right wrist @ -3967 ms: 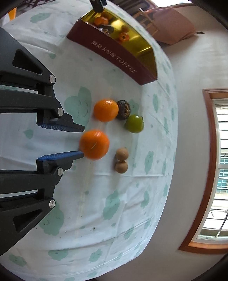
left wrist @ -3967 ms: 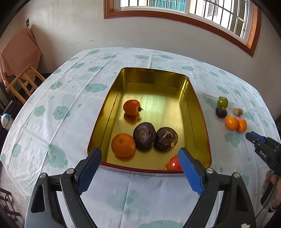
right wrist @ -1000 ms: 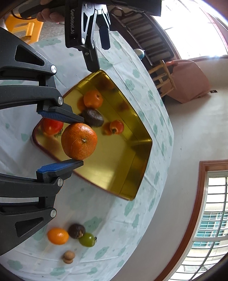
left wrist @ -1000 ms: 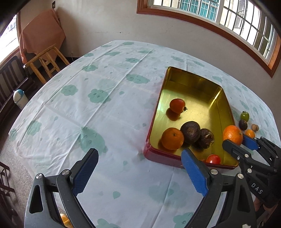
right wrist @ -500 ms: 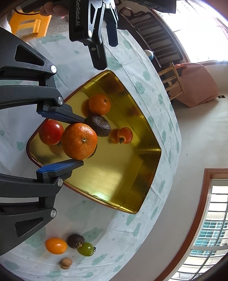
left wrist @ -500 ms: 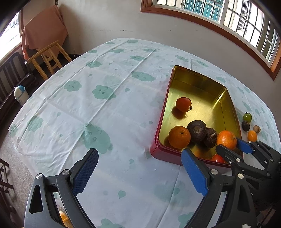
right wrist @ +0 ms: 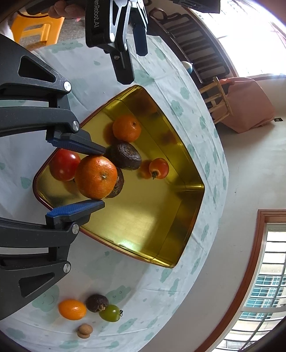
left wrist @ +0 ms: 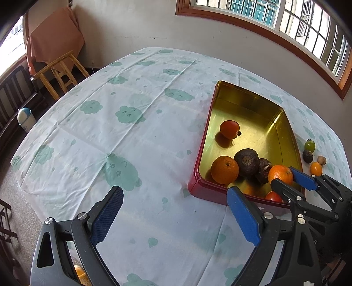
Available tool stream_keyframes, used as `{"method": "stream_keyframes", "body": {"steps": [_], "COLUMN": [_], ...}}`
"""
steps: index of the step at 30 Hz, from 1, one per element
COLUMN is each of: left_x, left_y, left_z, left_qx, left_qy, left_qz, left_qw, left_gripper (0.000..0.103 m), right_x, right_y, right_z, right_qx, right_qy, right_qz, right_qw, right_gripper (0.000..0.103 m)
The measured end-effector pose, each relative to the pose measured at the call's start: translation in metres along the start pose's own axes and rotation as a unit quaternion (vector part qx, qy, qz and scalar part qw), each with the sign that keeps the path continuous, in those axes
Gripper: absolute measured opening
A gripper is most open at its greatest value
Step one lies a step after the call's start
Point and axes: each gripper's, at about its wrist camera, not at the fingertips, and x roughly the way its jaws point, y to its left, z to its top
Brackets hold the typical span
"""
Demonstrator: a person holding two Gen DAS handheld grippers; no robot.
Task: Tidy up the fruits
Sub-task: 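Carry the mandarin over the tin and open the right tool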
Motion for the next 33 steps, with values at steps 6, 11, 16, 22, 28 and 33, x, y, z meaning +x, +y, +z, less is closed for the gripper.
{"method": "stream_keyframes", "body": {"steps": [6, 11, 16, 22, 28, 33], "left_x": [-0.003, -0.004, -0.006, -0.010, -0.012, -0.012], "left_y": [-0.005, -0.009, -0.013, -0.020, -0.030, -0.040], "left_z": [0.000, -0.001, -0.001, 0.001, 0.003, 0.005], "left_qx": [0.006, 0.012, 0.017, 0.026, 0.038, 0.046], "left_qy": [-0.004, -0.007, -0.009, -0.017, -0.020, -0.020], "left_qz": [0.000, 0.000, 0.000, -0.002, -0.006, -0.011], "left_qw": [1.0000, 0.9999, 0.9998, 0.9995, 0.9991, 0.9987], "left_gripper": [0.094, 0.094, 0.094, 0.094, 0.094, 0.094], "right_x": [-0.007, -0.022, -0.039, -0.061, -0.074, -0.081], "right_y": [-0.002, -0.005, -0.017, -0.050, -0.106, -0.153], "right_z": [0.002, 0.001, -0.006, -0.013, -0.028, -0.042], "right_qx": [0.003, 0.014, 0.035, 0.068, 0.119, 0.163], "right_qy": [-0.011, -0.026, -0.047, -0.065, -0.067, -0.062], "right_qz": [0.002, 0.007, 0.007, -0.020, -0.070, -0.113], "right_qw": [1.000, 1.000, 0.998, 0.995, 0.988, 0.978], "right_gripper": [0.043, 0.043, 0.044, 0.044, 0.044, 0.044]}}
